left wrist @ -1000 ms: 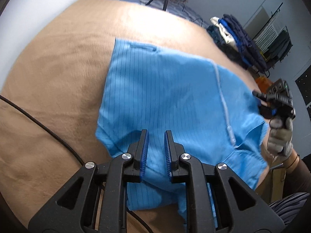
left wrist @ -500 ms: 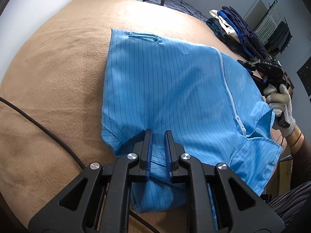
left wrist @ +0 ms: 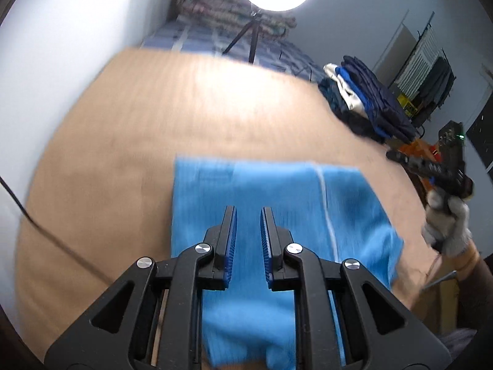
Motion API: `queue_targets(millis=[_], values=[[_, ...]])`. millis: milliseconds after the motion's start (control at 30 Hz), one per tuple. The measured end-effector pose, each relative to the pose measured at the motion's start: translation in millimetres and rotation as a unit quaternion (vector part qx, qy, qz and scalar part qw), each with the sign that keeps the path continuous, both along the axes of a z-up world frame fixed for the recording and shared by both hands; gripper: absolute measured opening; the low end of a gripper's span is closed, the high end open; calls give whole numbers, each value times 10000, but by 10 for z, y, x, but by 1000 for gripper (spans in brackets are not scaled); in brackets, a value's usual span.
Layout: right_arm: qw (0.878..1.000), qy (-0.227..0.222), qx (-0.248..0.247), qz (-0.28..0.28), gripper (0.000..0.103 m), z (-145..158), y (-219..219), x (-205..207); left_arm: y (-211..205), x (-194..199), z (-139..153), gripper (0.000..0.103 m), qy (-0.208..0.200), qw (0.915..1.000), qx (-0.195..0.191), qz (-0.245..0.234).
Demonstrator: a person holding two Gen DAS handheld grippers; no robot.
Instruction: Fold large clothes
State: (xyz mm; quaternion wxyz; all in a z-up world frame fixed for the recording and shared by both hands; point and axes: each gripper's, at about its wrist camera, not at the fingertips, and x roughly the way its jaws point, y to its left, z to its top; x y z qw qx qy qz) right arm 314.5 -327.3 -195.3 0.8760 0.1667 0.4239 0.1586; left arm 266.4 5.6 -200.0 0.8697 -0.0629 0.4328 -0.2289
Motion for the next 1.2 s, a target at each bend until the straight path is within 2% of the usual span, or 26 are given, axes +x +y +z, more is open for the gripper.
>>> queue_targets(millis=[100,133,200,400,467,500,600,733,867,933,1000,1067,1133,1200], values=[[9971,58,-359,667,2,9,453,74,-217,287,-28,14,-49,9994,338,-87],[9947,90,-557,862,2,-29,577,73,-297,414,-114,14,12,9986,528,-96],[9888,220,-934,1142,2,-159,792,17,-370,584,-289,14,222,9976,648,-95],[9779,614,-1474,1353,2,-556,979,71,-511,744,-742,14,447,9950,884,-105],[9758,682,-1571,1362,2,-710,963,69,-521,746,-833,15,391,9946,944,-166],[9754,710,-1562,1385,1,-763,958,68,-516,749,-832,15,403,9947,934,-175],[9739,739,-1697,1313,1,-612,958,24,-438,695,-675,15,470,9951,856,-121],[9795,463,-1442,1332,2,-345,777,-278,-239,303,-278,15,98,9975,557,-413],[9841,142,-641,1651,2,-32,651,-829,-39,-317,-84,15,15,9968,250,-757],[9784,138,-235,2051,2,37,685,-1091,18,-584,-123,15,133,9954,187,-931],[9692,270,-91,2447,2,23,817,-1289,74,-806,-233,15,349,9940,160,-1027],[9610,365,-145,2738,2,-40,953,-1415,105,-957,-362,15,519,9930,181,-1047],[9530,469,-245,2985,2,-132,1118,-1530,96,-1009,-406,15,503,9933,274,-1000],[9474,640,-283,3123,2,-261,1286,-1571,118,-998,-422,15,504,9947,123,-893]])
